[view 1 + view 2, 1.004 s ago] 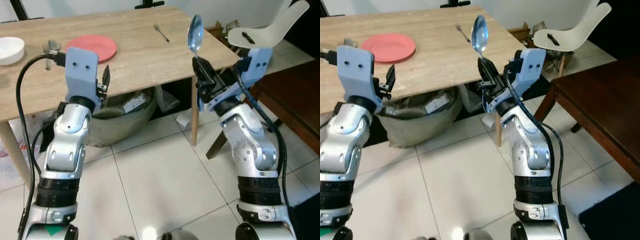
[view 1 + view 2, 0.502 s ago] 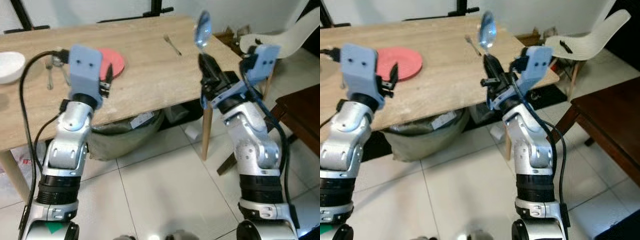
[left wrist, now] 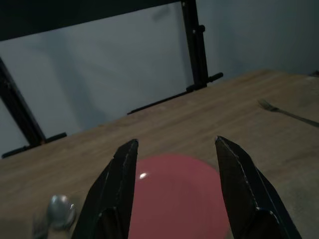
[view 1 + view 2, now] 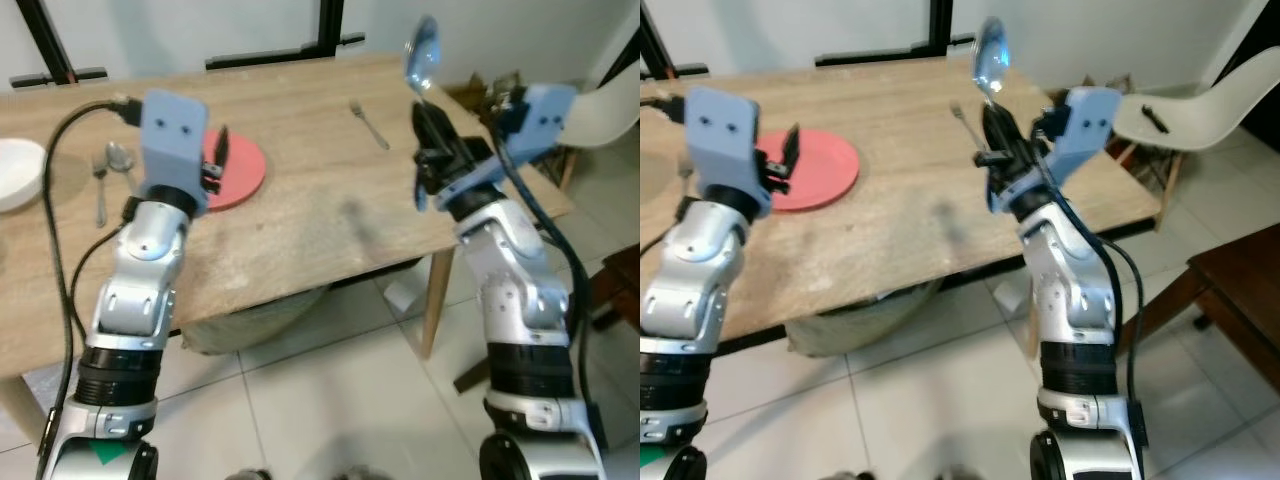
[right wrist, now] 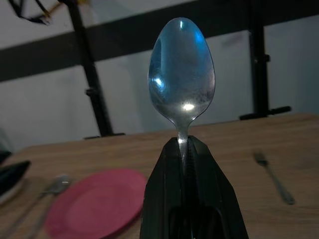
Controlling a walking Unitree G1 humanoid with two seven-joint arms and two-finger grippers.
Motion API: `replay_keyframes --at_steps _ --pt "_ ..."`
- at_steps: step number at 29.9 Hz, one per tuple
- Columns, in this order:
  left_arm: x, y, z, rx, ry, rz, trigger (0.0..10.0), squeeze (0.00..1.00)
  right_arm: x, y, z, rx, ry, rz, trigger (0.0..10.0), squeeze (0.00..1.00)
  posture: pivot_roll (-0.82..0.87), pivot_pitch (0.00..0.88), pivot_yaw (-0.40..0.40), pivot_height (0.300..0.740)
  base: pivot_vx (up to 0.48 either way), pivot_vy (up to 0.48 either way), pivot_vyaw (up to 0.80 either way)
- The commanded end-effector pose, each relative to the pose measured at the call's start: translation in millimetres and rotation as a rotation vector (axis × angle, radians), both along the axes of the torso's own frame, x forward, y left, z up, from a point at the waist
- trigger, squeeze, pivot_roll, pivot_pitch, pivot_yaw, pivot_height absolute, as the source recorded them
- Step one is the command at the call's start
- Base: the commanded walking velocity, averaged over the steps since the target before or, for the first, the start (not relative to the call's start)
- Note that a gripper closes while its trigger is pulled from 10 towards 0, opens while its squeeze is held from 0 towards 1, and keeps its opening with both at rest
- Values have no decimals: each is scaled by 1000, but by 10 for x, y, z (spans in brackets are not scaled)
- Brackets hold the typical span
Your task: Setting the table
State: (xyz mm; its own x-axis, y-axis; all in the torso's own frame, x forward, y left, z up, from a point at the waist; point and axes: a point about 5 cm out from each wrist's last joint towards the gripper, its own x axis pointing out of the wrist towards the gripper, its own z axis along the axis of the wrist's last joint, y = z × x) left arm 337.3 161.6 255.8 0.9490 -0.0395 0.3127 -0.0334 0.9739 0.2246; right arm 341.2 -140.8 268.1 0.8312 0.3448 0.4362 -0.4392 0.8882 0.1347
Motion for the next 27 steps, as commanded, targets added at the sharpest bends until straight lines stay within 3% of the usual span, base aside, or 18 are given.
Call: replay_keyframes --at_steps 1,18,27 --pt "-1 -23 -28 8 7 -2 10000 24 25 -71 44 -21 -22 -27 10000 0 -89 20 39 740 480 0 0" --pt "-18 -52 -47 22 4 -14 10000 8 207 -140 -16 -180 -22 -32 10000 0 -82 11 30 740 471 0 0" --pt "-89 -164 -81 31 30 -127 10000 0 342 -272 -110 -275 11 -72 10000 0 -80 8 28 740 0 0 0"
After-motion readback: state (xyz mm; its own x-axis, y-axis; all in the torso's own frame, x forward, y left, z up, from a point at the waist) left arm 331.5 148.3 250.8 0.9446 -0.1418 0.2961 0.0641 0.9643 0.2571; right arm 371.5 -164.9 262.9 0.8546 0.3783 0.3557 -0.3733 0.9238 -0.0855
